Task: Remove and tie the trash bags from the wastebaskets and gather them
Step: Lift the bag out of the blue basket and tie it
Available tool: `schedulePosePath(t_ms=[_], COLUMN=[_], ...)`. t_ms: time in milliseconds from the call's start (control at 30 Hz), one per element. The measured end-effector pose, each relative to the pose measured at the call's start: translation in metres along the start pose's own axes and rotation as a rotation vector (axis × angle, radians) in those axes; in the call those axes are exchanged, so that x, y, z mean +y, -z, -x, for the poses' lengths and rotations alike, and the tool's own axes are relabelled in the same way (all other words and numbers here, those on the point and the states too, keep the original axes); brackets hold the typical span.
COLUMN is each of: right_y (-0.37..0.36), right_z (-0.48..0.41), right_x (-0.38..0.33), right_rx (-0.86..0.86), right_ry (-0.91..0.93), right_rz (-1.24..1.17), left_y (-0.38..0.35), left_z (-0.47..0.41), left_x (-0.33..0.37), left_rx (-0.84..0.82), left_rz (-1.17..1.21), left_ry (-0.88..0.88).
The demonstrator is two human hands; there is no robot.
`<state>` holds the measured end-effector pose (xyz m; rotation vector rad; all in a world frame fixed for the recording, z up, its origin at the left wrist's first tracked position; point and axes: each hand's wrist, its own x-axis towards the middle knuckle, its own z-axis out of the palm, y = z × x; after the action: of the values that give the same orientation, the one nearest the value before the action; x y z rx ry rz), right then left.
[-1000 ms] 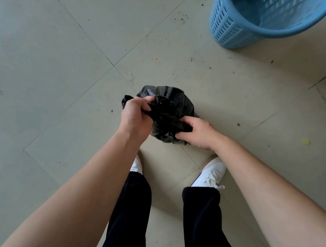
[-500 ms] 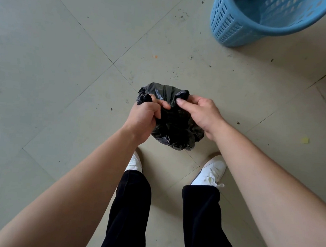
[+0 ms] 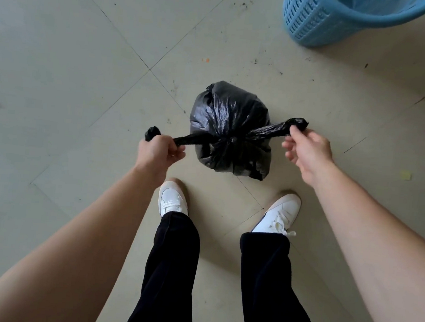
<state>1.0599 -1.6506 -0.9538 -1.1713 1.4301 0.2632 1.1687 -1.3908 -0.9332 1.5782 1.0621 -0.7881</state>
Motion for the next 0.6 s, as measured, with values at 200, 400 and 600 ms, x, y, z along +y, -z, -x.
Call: schedulePosePath(t_ms=[200, 400, 600], right_y=[-0.021, -0.029, -0.054], right_z=[0.005, -0.007, -0.018], right_x=[-0.001, 0.02, 0.015], right_rx=[-0.108, -0.098, -0.146], right_ry=[-0.037, -0.216, -0.137], right_rz=[-0.174, 0.137, 0.033], left_y=[-0.033, -0.055, -0.083], left_z=[0.01, 0.0, -0.008], left_x=[0.004, -0.034, -0.031], left_rx=[-0.187, -0.199, -0.152], left_rz=[0.128, -0.332, -0.232], left_ry=[-0.087, -0.013, -0.405])
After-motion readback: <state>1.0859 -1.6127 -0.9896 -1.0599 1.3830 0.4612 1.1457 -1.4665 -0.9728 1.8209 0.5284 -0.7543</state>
